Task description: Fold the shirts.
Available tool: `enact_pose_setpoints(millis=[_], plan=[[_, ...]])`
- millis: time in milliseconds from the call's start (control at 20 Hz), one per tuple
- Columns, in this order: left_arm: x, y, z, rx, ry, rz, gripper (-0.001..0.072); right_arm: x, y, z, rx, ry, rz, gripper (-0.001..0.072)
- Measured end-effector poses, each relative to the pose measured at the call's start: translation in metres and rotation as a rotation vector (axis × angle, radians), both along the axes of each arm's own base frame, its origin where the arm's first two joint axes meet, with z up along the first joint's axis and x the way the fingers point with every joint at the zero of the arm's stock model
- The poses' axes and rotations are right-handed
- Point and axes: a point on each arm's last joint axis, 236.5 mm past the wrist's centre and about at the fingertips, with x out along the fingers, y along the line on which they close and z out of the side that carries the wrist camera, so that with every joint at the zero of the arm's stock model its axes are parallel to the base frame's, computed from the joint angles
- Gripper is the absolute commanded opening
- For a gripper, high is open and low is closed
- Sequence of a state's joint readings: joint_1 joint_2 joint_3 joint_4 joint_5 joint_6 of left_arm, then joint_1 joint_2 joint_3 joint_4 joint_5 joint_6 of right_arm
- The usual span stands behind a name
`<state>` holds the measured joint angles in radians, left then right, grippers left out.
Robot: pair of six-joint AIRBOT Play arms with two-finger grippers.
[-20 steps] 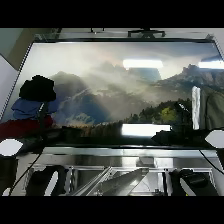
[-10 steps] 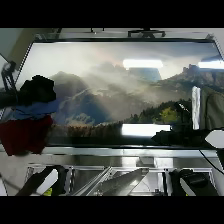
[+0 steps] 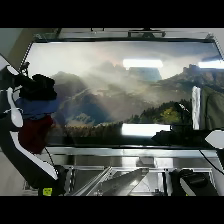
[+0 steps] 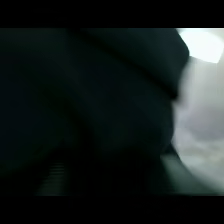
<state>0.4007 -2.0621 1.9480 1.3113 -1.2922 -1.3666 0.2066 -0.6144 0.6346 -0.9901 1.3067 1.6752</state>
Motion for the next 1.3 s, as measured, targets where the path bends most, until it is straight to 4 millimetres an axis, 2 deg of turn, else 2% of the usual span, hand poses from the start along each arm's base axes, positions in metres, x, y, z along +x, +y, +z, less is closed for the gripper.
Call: enact_pose_setpoints(millis=[50, 150, 200, 300, 350, 450, 600, 650, 700, 800, 850, 950, 1050, 1150, 1200, 1250, 1300], plan=[[0.001, 0.000, -0.012, -0.014, 0.025, -0.001, 0.0002, 0.000, 0.000, 0.000, 0.000, 0.000, 0.000, 0.0028], [-0.001, -0.003, -0.021, -0.034, 0.056, 0.000, 0.0003, 0.000, 0.000, 0.000, 0.000, -0.001, 0.000, 0.0027], [-0.001, -0.003, -0.020, -0.037, 0.060, 0.002, 0.0003, 0.000, 0.000, 0.000, 0.000, -0.001, 0.000, 0.0027], [-0.004, -0.010, -0.005, -0.048, 0.062, -0.003, 0.0003, 0.001, 0.000, 0.000, 0.001, -0.003, -0.002, 0.0027], [0.000, -0.021, 0.015, -0.070, 0.033, -0.011, 0.0003, 0.001, 0.000, 0.000, 0.001, -0.004, -0.002, 0.0027], [0.017, -0.054, 0.079, -0.122, -0.107, -0.045, 0.0003, 0.003, 0.000, 0.001, 0.002, -0.011, -0.007, 0.0027], [0.015, -0.138, 0.184, -0.232, -0.283, -0.186, 0.0005, 0.005, 0.000, 0.001, 0.004, -0.018, -0.012, 0.0027], [0.004, -0.172, 0.216, -0.267, -0.324, -0.253, 0.0004, 0.005, 0.000, 0.001, 0.004, -0.019, -0.013, 0.0027], [-0.009, -0.204, 0.239, -0.289, -0.341, -0.321, 0.0004, 0.005, 0.000, 0.001, 0.004, -0.020, -0.013, 0.0027], [-0.048, -0.275, 0.270, -0.341, -0.344, -0.476, 0.0006, 0.006, 0.000, 0.001, -0.001, -0.034, 0.003, 0.0028], [-0.069, -0.307, 0.277, -0.366, -0.333, -0.543, 0.0023, 0.006, 0.000, 0.001, -0.005, -0.042, 0.015, 0.0028], [-0.113, -0.366, 0.271, -0.396, -0.281, -0.665, 0.0024, 0.007, -0.002, -0.001, -0.020, -0.058, 0.037, 0.0027], [-0.151, -0.412, 0.245, -0.386, -0.222, -0.757, 0.0024, 0.008, -0.006, -0.003, -0.045, -0.070, 0.048, 0.0027], [-0.183, -0.445, 0.211, -0.359, -0.167, -0.822, 0.0032, 0.010, -0.012, -0.007, -0.078, -0.086, 0.055, 0.0028], [-0.194, -0.456, 0.196, -0.348, -0.150, -0.844, 0.0299, 0.011, -0.015, -0.008, -0.092, -0.091, 0.056, 0.0039], [-0.204, -0.464, 0.186, -0.344, -0.137, -0.862, 0.0682, 0.012, -0.018, -0.010, -0.107, -0.095, 0.057, 0.0160], [-0.212, -0.469, 0.177, -0.338, -0.122, -0.876, 0.0711, 0.014, -0.022, -0.010, -0.124, -0.103, 0.057, 0.0343]])
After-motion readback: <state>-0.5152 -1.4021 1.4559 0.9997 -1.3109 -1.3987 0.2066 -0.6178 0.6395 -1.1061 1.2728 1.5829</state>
